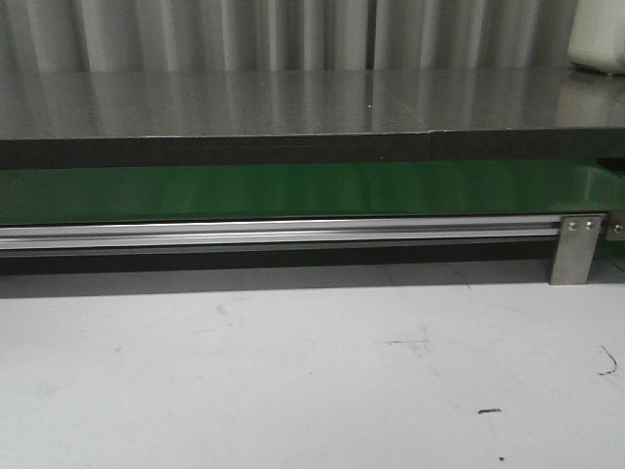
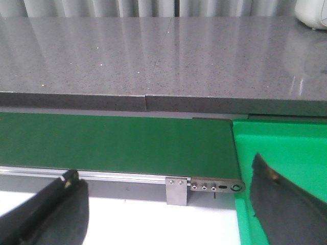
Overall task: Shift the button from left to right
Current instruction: 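Grasp the yellow-capped black push button in the blue bin with left gripper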
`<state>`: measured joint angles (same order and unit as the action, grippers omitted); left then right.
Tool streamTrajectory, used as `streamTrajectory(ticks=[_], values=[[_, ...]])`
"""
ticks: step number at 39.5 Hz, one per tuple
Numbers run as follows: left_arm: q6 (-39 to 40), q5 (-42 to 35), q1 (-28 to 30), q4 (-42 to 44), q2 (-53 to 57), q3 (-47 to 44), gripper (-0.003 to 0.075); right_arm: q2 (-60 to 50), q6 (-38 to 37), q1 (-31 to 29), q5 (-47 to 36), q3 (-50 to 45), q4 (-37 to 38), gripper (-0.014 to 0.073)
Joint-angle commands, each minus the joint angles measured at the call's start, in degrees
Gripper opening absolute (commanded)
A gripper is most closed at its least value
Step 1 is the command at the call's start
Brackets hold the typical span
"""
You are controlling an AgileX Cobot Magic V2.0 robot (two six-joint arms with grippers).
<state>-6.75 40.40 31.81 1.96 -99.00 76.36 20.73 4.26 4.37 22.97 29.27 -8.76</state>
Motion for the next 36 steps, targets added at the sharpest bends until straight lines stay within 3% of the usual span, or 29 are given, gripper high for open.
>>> streamTrajectory(ticks=[1, 11, 25, 29, 36], values=[[-5.0, -1.6, 1.1, -0.5, -1.7, 4.4, 0.0668, 0.8, 0.3, -0.3, -4.3, 2.2, -0.3, 0.0654], [-15.1, 4.9, 3.2, -4.6, -12.7, 13.7, 0.0668, 0.8, 0.3, -0.3, -4.3, 2.2, -0.3, 0.0654], [-18.9, 11.5, 3.3, -8.2, -21.1, 20.9, 0.066, 0.8, 0.3, -0.3, -4.3, 2.2, -0.3, 0.0654], [-18.9, 12.3, 3.3, -7.9, -21.6, 21.1, 0.0585, 0.8, 0.3, -0.3, -4.3, 2.2, -0.3, 0.0654], [-18.9, 13.0, 3.3, -7.4, -22.0, 21.1, 0.0363, 0.8, 0.3, -0.3, -4.3, 2.2, -0.3, 0.0654]])
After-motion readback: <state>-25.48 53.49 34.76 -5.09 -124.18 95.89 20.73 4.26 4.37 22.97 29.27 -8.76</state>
